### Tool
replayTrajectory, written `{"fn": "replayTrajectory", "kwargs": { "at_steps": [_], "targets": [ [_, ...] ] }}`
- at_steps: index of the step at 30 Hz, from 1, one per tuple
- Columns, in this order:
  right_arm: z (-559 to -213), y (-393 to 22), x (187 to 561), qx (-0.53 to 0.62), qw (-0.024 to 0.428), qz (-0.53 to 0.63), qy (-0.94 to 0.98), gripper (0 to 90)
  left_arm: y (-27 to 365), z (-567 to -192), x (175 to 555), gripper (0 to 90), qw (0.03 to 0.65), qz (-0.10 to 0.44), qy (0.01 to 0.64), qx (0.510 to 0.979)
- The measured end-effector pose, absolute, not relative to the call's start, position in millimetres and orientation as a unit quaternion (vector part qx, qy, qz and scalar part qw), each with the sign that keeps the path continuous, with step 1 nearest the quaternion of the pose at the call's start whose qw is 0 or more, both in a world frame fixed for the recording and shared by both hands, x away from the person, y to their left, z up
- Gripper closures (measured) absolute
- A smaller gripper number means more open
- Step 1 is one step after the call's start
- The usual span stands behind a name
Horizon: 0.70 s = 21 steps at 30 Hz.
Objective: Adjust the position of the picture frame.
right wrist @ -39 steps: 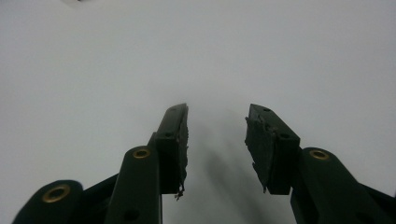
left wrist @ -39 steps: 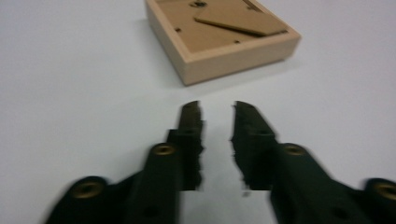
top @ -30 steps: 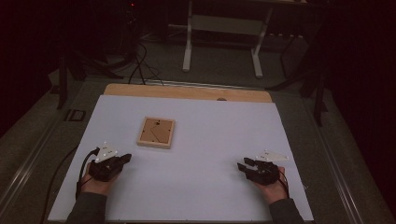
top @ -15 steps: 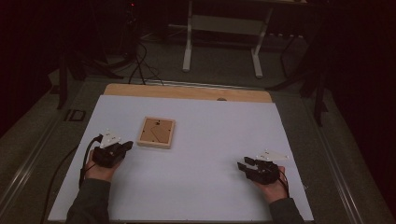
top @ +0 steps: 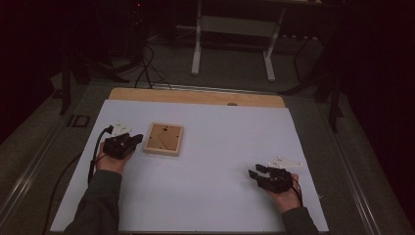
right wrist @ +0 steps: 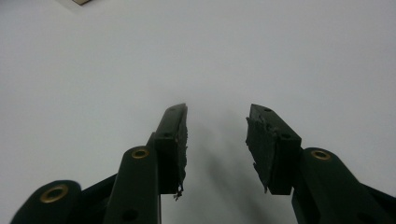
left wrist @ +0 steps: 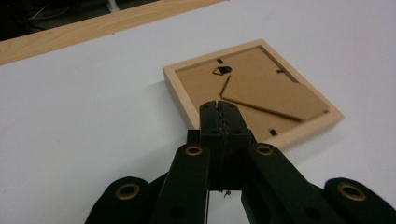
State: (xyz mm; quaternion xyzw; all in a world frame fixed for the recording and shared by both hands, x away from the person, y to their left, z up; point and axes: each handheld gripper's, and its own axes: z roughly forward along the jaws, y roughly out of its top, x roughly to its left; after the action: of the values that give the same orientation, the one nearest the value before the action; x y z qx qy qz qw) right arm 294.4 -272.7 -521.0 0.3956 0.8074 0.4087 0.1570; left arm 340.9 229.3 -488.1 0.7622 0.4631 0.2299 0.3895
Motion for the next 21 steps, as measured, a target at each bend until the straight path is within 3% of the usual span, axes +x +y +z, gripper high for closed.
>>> {"fn": "replayTrajectory", "kwargs": {
  "at_steps": [21],
  "targets": [
    [-521,-274,295,0.396,0.157,0.411,0.806,56.5,230,-514,379,90.0,0.354,0.219,0.494,0.763]
  ]
}}
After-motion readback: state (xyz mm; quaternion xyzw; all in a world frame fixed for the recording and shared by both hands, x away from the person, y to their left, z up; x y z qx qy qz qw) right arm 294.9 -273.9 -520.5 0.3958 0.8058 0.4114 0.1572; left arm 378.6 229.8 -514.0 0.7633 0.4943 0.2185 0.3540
